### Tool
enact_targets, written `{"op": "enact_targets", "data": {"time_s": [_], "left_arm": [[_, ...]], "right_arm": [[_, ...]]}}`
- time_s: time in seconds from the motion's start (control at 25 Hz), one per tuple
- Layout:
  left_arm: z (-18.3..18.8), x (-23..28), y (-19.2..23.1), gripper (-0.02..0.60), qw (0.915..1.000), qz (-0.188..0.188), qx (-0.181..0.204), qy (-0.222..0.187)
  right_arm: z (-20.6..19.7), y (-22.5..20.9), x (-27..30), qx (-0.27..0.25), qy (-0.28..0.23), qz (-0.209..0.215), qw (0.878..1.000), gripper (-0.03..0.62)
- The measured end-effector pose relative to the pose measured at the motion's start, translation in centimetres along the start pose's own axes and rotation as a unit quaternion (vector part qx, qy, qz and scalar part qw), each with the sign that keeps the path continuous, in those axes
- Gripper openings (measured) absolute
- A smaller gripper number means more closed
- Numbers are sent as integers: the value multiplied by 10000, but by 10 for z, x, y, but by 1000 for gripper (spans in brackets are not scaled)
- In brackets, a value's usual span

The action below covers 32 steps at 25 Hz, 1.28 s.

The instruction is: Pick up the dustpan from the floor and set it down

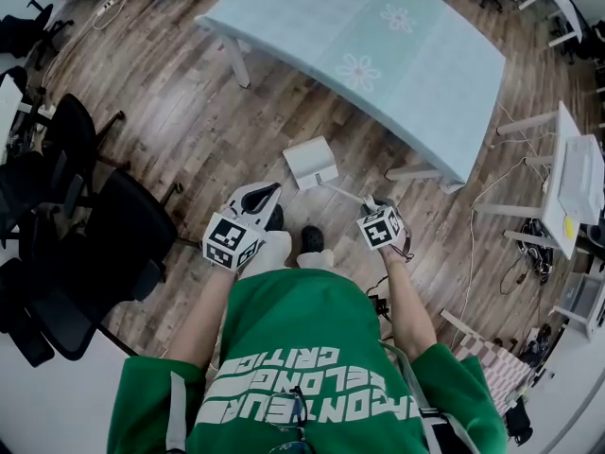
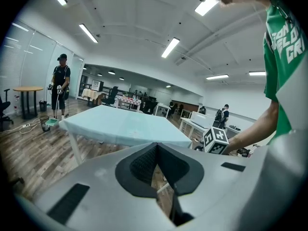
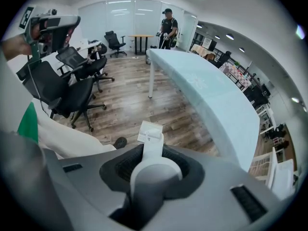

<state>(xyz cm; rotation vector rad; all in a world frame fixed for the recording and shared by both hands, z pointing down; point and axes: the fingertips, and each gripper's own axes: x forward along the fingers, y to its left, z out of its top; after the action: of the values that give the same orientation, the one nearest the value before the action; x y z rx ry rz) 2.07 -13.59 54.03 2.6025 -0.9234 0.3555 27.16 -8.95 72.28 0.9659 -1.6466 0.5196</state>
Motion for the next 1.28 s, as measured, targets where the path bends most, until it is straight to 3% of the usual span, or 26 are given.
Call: {"op": "enact_targets", "data": {"time_s": [0.44,1.28], "left_arm": [[-6,-15,30,2,9996,247,-143,-25],[-13,-43,111,2,9960,801,-384,-85]], "right_arm": [[29,8,43,-92,339,169,9992,118],[131,25,121,-537,764,389,9949,118]]}}
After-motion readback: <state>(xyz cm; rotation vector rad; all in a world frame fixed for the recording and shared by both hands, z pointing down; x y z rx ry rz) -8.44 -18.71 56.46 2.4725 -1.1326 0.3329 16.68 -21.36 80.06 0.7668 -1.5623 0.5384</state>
